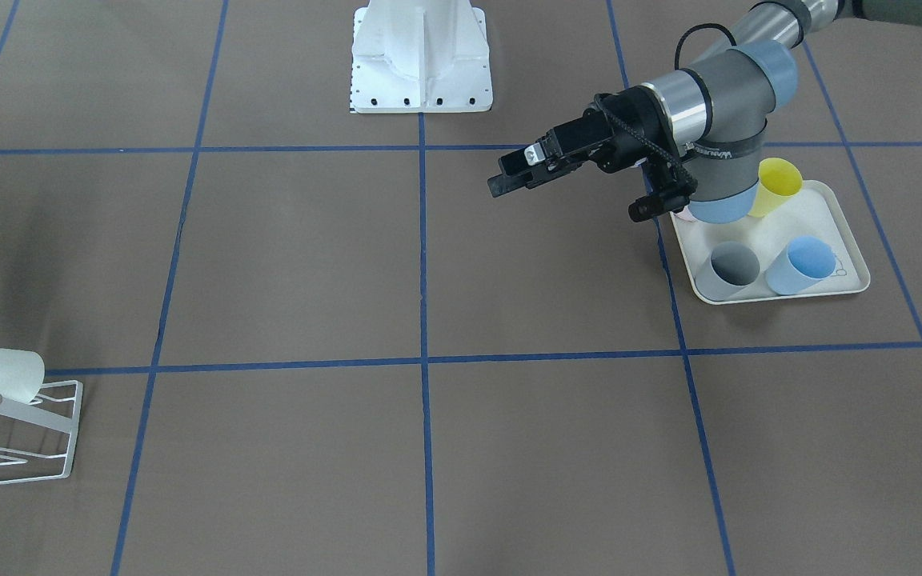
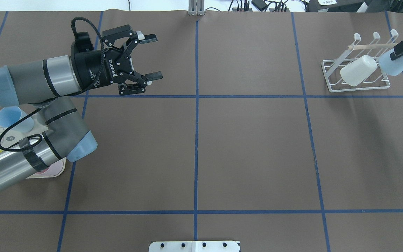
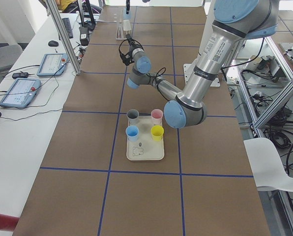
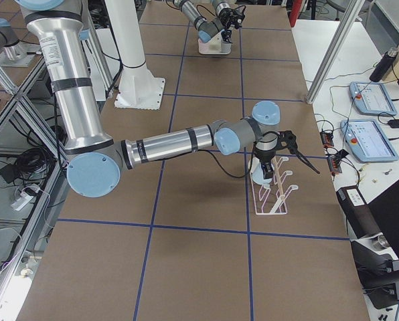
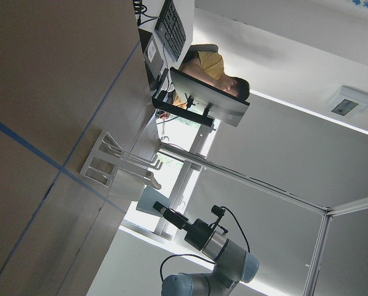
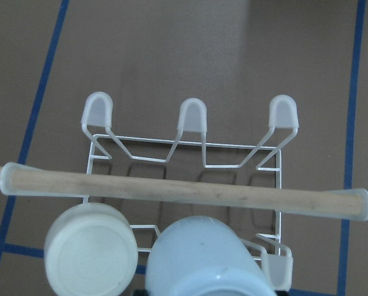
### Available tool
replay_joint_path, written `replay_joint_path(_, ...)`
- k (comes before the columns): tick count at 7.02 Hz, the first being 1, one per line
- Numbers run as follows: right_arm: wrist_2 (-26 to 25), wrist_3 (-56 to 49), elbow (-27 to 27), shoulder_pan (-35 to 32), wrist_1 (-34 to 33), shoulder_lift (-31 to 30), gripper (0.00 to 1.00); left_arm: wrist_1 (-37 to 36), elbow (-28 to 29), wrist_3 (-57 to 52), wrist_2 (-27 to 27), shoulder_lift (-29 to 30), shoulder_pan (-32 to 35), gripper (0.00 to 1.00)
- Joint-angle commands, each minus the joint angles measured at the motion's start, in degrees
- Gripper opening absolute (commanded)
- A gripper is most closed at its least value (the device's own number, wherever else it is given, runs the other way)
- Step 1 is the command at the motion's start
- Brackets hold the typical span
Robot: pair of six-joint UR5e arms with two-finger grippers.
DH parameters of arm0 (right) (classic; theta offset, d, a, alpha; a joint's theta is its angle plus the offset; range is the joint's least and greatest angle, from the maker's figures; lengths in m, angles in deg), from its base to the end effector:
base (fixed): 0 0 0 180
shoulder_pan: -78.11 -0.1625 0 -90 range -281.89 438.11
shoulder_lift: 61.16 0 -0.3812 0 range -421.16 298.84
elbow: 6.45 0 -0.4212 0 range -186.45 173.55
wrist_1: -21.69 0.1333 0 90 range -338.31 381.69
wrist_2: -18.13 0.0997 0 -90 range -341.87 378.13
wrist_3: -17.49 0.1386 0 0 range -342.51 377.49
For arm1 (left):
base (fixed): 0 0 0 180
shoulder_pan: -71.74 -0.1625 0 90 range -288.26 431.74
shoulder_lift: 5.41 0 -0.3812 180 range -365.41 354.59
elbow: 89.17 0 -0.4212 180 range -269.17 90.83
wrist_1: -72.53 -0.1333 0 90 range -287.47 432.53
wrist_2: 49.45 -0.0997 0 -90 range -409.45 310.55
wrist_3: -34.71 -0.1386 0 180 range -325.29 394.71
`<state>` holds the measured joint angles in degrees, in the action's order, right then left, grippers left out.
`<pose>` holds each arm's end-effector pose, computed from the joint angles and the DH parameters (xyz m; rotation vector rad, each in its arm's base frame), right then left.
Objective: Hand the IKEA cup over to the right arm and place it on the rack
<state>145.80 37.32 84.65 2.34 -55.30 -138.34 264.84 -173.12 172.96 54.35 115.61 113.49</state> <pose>-0.1082 -0.6245 0.4855 0.2438 -0.7488 -0.0618 0.3995 -0.4910 0.1505 -0.2638 2.2518 -0.5993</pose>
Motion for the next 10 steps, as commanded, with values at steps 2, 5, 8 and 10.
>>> replay_joint_path(2, -0.05, 0.03, -1.97, 0.88, 0.09, 1.4, 0.0, 0.0, 0.01, 0.0, 0.0, 0.0, 0.0, 1.0)
replay_joint_path(5, 0.03, -0.06, -3.91, 1.41, 0.18, 2.56, 0.0, 0.0, -0.08, 0.0, 0.0, 0.0, 0.0, 1.0)
replay_joint_path(8, -0.14, 0.38, -4.26, 2.82, 0.18, 2.91, 0.1, 0.0, -0.08, 0.0, 0.0, 0.0, 0.0, 1.0)
replay_joint_path(10, -0.06, 0.3, -5.66, 2.82, 0.09, 4.83, 0.98, 0.0, -0.08, 0.0, 0.0, 0.0, 0.09, 1.0)
